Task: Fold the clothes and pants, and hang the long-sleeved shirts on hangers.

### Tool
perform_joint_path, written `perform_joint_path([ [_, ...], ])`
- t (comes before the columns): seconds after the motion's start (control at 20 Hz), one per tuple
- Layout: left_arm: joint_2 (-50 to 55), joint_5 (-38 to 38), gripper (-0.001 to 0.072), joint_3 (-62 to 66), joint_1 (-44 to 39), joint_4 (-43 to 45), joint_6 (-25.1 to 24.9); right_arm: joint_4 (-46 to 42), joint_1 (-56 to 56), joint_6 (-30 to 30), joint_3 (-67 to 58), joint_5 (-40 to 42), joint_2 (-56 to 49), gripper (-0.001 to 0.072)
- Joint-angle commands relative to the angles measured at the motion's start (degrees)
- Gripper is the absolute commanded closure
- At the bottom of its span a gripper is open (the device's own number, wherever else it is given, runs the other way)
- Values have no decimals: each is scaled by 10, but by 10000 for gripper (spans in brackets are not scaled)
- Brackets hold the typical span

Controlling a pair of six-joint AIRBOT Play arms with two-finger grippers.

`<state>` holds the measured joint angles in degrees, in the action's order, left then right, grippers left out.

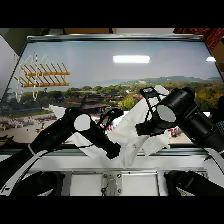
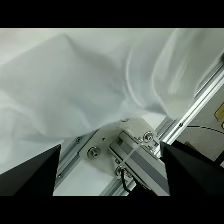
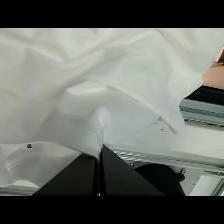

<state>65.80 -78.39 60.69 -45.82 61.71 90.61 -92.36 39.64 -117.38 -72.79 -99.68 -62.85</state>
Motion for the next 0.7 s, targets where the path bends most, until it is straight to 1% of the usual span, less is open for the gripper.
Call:
perform_joint_path([
  [0.0,-33,-2,17,0,45,1,3,0,2,0,0,-2,0,690],
  [0.15,-68,23,17,0,141,2,3,0,2,0,0,-2,0,689],
  [0.3,-80,45,18,0,267,7,-7,0,2,0,0,-2,0,689],
  [0.35,-80,62,17,0,310,25,-17,0,2,0,0,-2,0,689],
  [0.5,-58,134,17,14,420,128,-28,0,2,0,0,-2,0,690],
  [0.65,16,148,17,95,507,223,-28,0,2,0,0,-2,0,689],
])
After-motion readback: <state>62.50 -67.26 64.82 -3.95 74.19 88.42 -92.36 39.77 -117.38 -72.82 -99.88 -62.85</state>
